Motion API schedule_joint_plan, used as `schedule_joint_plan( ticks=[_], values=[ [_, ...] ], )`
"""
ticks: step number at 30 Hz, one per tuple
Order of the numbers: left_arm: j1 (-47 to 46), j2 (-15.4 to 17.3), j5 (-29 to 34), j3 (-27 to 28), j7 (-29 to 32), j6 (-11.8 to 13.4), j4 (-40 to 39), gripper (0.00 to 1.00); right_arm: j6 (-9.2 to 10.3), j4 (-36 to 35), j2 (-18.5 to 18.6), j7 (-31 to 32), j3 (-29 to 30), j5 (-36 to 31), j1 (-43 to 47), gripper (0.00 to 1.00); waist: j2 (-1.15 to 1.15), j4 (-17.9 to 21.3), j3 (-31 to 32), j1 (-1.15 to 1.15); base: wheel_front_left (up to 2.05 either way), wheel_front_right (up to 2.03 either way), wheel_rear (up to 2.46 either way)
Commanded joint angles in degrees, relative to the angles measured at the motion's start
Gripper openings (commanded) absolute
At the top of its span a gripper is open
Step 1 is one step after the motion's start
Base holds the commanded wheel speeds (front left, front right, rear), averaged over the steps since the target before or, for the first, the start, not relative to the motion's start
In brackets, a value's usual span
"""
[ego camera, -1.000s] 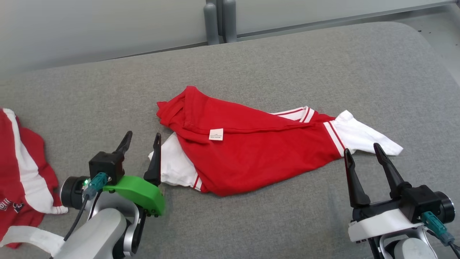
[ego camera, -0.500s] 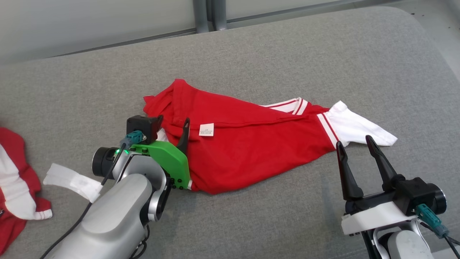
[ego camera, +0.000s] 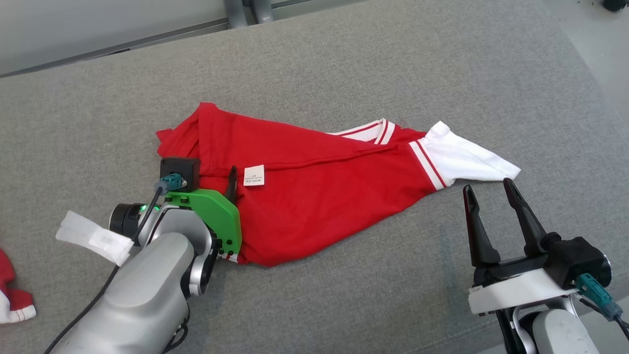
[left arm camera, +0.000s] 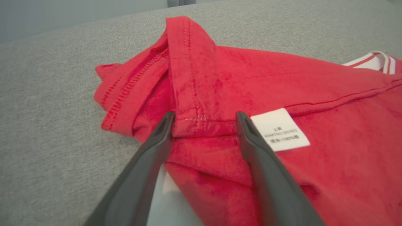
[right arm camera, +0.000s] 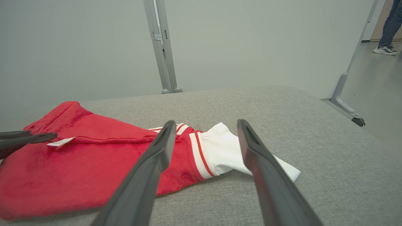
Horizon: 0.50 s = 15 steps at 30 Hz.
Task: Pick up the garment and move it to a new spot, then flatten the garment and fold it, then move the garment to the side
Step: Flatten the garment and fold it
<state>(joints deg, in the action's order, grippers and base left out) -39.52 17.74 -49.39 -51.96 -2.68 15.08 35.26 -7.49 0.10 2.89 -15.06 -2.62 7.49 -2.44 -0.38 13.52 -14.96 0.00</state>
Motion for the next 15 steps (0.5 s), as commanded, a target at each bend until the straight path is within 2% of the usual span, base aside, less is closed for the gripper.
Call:
schedule_joint_plan(
  ticks=[1,2,3,4,15],
  values=[
    [-1.12,-0.11,0.09,-0.01,-0.52,-0.46,0.65,0.42,0.00,-0.09,0.01,-0.17,0.17,0.53,-0.38,1.00,0.38,-0.05,-0.15,0.00,0.00,0.00,0.00],
    [-1.40,-0.26,0.20,-0.02,-0.78,-0.61,0.98,0.32,0.00,-0.04,0.01,-0.17,0.26,0.61,-0.36,1.00,0.38,-0.14,-0.18,0.00,0.00,0.00,0.00],
    [-1.57,-0.41,0.31,-0.04,-1.06,-0.71,1.21,0.08,0.00,0.03,0.01,-0.17,0.29,0.65,-0.36,1.00,0.38,-0.23,-0.23,0.00,0.00,0.00,0.00],
    [-1.69,-0.60,0.36,-0.03,-1.26,-0.83,1.45,0.00,0.00,0.12,0.01,-0.17,0.26,0.67,-0.40,1.00,0.38,-0.32,-0.25,0.00,0.00,0.00,0.00],
    [-3.28,-2.47,-0.13,0.44,-3.97,-2.51,0.51,0.00,0.00,0.61,0.01,-0.17,0.34,0.71,-0.42,1.00,0.38,-1.45,0.49,0.00,0.00,0.00,0.00]
  ],
)
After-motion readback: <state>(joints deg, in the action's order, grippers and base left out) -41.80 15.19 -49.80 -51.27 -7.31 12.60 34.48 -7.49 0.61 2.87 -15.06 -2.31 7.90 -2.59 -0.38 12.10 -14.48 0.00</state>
